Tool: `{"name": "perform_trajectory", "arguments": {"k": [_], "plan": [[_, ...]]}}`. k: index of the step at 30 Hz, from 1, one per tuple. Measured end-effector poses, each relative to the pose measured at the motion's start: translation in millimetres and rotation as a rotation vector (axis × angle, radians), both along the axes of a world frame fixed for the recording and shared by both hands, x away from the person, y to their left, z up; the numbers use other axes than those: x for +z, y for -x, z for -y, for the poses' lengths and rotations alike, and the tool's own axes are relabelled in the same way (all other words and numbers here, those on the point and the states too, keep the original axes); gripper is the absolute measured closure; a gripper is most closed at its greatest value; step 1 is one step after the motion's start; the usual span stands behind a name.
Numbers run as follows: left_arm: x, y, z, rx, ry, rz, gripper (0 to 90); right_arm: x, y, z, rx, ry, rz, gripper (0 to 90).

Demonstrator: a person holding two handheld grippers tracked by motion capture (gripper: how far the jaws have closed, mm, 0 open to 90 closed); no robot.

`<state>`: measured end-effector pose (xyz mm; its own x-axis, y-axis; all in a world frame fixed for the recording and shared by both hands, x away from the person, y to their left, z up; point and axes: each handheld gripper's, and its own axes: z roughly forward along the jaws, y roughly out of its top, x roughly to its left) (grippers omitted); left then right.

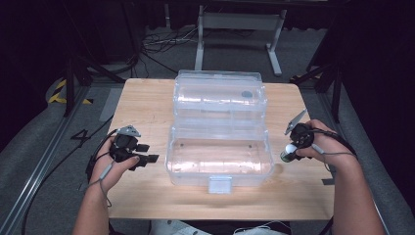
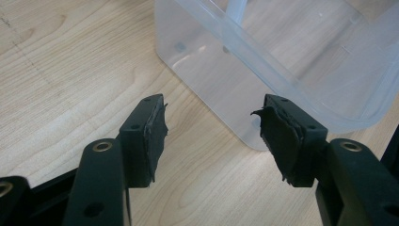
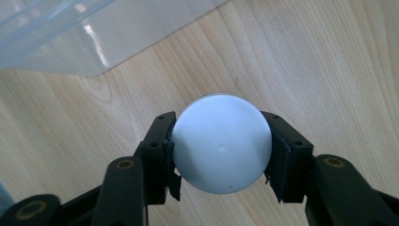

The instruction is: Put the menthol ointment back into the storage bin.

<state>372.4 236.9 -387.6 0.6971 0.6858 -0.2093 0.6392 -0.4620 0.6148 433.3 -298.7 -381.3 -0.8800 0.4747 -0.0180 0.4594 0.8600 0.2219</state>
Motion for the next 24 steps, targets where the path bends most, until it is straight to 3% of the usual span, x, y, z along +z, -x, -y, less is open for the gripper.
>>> {"name": "perform_trajectory", "arguments": {"k": [9, 24], "plan": [[-1.5, -1.0, -1.6, 0.003, -0.002, 0.002, 41.6, 15.4, 1.2, -4.1, 0.016, 0.022, 0.006, 49.9], [-2.2, -0.5, -3.5, 0.012, 0.004, -0.006, 41.6, 40.6, 8.2, -15.2, 0.058, 0.019, 0.024, 49.9]]}}
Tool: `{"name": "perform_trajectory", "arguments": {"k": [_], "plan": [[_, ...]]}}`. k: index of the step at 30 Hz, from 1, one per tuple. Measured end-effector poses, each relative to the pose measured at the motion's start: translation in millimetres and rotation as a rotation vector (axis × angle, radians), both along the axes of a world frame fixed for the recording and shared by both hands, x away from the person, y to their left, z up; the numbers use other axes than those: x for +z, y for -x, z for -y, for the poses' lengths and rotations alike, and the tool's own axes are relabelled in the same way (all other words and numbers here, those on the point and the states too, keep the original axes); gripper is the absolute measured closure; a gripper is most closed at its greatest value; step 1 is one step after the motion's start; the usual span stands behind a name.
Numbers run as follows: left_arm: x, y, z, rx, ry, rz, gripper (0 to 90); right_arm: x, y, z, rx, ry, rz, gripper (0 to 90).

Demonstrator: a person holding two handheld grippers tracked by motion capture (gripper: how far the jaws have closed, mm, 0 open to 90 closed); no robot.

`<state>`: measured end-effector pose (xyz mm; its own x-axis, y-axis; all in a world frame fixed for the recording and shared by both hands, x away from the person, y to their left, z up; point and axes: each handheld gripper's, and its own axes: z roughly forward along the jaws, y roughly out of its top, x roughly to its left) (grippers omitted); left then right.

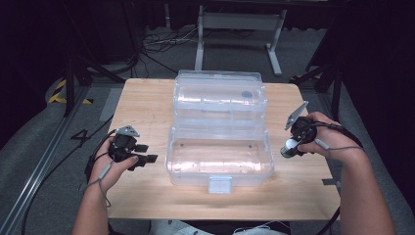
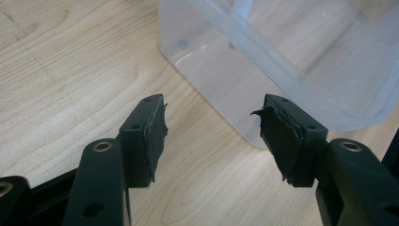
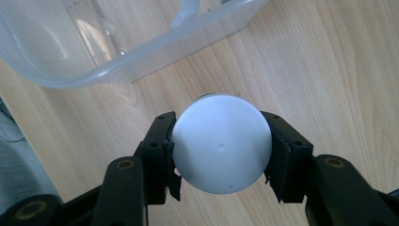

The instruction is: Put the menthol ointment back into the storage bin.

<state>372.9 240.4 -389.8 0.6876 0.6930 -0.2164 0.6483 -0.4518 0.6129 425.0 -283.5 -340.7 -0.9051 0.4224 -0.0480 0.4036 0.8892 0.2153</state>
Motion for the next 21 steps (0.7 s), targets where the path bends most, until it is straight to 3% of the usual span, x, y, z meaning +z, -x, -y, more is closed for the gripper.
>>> {"name": "perform_trajectory", "arguments": {"k": [21], "plan": [[-1.0, 1.4, -3.0, 0.004, 0.001, -0.001, 41.6, 31.3, 14.3, -32.7, 0.107, -0.034, 0.035, 49.9]]}}
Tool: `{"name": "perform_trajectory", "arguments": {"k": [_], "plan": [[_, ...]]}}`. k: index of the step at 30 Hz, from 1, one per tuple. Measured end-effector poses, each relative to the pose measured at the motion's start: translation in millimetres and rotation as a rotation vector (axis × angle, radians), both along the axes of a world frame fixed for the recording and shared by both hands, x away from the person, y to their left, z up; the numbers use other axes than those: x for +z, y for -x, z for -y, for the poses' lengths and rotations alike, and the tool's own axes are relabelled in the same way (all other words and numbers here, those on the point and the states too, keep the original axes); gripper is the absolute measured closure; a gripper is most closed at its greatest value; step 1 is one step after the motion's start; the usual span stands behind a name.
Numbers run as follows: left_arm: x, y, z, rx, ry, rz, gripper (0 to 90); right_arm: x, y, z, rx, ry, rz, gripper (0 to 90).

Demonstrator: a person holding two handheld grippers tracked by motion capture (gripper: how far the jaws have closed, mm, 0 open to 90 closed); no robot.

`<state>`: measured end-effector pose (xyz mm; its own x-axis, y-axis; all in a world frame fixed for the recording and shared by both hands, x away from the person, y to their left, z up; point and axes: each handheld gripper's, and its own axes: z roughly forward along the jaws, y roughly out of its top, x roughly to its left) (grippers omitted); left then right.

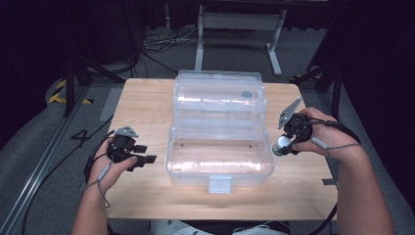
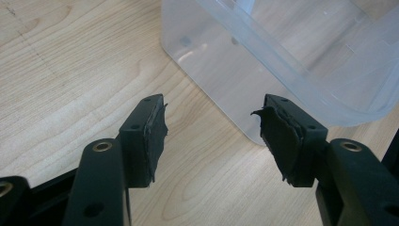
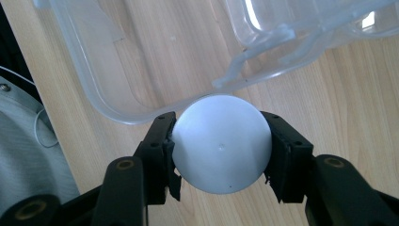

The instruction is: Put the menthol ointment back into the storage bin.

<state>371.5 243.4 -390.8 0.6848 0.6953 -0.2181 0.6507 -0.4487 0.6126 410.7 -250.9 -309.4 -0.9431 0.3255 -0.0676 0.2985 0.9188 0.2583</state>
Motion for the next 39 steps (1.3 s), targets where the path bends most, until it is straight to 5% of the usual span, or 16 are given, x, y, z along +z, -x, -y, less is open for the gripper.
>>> {"name": "perform_trajectory", "arguments": {"k": [19, 39], "plan": [[-1.0, -0.4, -0.2, 0.002, -0.001, -0.002, 41.6, 6.3, 9.1, -23.4, 0.090, -0.010, -0.003, 49.9], [-1.4, -0.7, -1.4, 0.000, -0.002, -0.006, 41.5, -13.6, 15.8, -48.0, 0.165, 0.024, -0.061, 49.9]]}}
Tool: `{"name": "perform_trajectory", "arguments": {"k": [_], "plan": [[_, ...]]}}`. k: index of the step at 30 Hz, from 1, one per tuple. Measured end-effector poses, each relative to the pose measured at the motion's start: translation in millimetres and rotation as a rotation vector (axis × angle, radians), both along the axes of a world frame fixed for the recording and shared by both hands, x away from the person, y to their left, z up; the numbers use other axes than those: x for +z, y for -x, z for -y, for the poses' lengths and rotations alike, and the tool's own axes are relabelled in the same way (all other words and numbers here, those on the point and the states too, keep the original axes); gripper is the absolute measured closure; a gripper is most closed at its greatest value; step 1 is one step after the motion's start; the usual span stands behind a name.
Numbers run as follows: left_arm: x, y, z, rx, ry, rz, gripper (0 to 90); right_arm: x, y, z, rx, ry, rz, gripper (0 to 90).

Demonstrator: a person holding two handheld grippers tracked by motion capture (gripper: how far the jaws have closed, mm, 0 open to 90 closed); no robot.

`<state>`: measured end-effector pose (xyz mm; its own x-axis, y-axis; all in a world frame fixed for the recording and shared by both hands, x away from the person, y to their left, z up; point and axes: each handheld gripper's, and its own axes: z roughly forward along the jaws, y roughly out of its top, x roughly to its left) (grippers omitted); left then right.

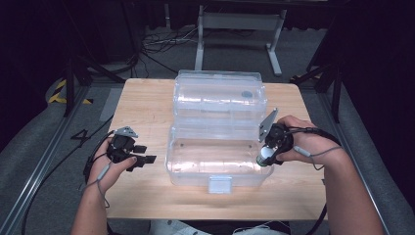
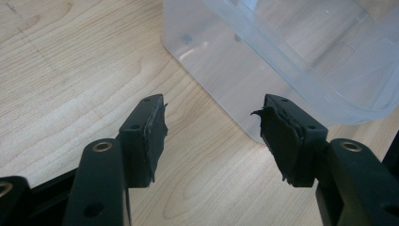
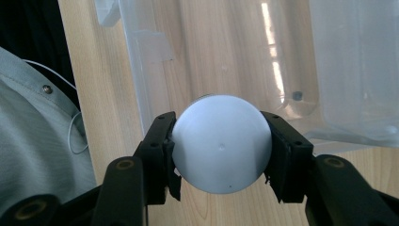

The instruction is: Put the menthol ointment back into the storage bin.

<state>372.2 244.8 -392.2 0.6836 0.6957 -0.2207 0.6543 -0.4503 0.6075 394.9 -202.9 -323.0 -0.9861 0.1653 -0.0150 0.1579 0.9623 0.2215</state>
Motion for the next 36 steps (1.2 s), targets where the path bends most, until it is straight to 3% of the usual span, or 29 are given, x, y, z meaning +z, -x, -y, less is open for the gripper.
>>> {"name": "perform_trajectory", "arguments": {"k": [36], "plan": [[-3.2, -1.1, -1.1, 0.008, 0.001, -0.014, 41.2, -42.7, -5.8, -15.7, 0.052, 0.070, -0.045, 49.8]]}}
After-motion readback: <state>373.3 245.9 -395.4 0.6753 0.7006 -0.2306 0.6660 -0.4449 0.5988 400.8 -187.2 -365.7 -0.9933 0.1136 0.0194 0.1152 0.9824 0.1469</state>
